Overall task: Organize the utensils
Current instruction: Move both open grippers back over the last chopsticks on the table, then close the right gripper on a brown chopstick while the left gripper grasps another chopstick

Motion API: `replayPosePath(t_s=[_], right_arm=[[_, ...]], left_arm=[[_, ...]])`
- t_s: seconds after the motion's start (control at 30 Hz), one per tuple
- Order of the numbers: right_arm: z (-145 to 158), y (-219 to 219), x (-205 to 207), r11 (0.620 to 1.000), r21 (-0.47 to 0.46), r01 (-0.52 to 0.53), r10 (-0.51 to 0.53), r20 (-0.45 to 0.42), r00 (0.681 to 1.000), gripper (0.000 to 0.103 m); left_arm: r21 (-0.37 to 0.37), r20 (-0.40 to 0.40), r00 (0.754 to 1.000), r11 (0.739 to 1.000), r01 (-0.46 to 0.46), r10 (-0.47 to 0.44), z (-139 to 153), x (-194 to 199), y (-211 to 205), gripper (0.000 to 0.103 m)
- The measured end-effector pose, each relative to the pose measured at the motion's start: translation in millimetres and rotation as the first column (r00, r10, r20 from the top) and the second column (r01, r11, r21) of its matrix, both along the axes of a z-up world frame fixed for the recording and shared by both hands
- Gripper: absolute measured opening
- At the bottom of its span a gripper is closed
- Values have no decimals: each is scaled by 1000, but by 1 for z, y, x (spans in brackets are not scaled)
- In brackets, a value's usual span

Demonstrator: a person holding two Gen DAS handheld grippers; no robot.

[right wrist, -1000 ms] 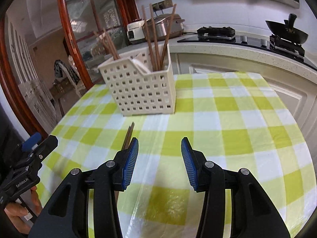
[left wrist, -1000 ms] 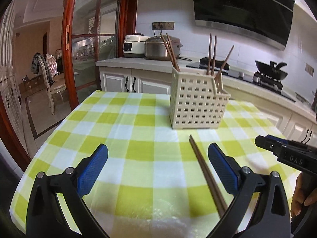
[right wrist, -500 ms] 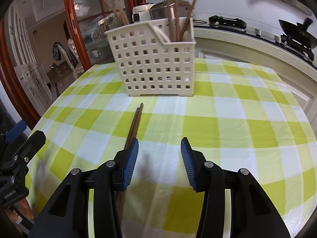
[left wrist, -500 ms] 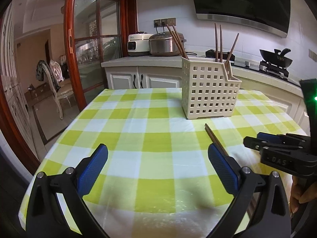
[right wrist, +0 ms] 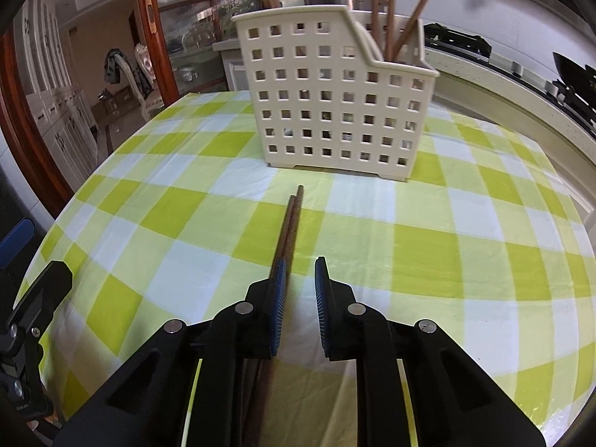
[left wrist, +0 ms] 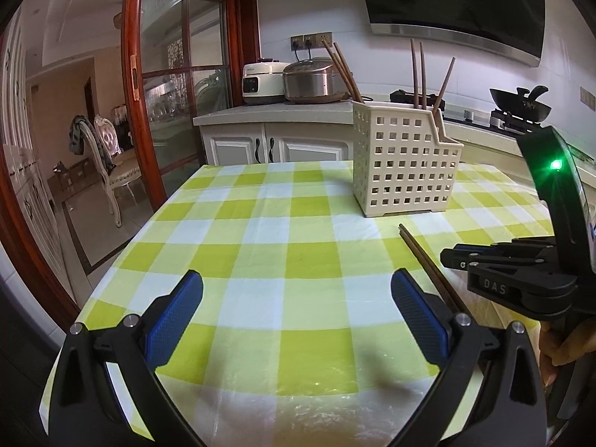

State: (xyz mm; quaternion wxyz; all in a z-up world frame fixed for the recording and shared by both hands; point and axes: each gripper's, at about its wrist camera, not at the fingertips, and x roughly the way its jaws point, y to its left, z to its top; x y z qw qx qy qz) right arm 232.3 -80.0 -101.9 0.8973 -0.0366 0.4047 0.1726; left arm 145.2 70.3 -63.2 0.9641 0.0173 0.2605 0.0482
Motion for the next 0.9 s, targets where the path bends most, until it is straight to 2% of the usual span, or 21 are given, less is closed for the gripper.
replayPosePath(t_s=[0.23,0.9], right_arm=[[-6,12,7,998,-60,7,-8,-18,1000,12],[-7,29,23,995,-98,-33,27,-58,998,12]], left_arm=[[-5,3,1000,1000,-5,5,-1,-2,6,98],[-10,-1,1000,1000,-11,11,1,-4,9,98]])
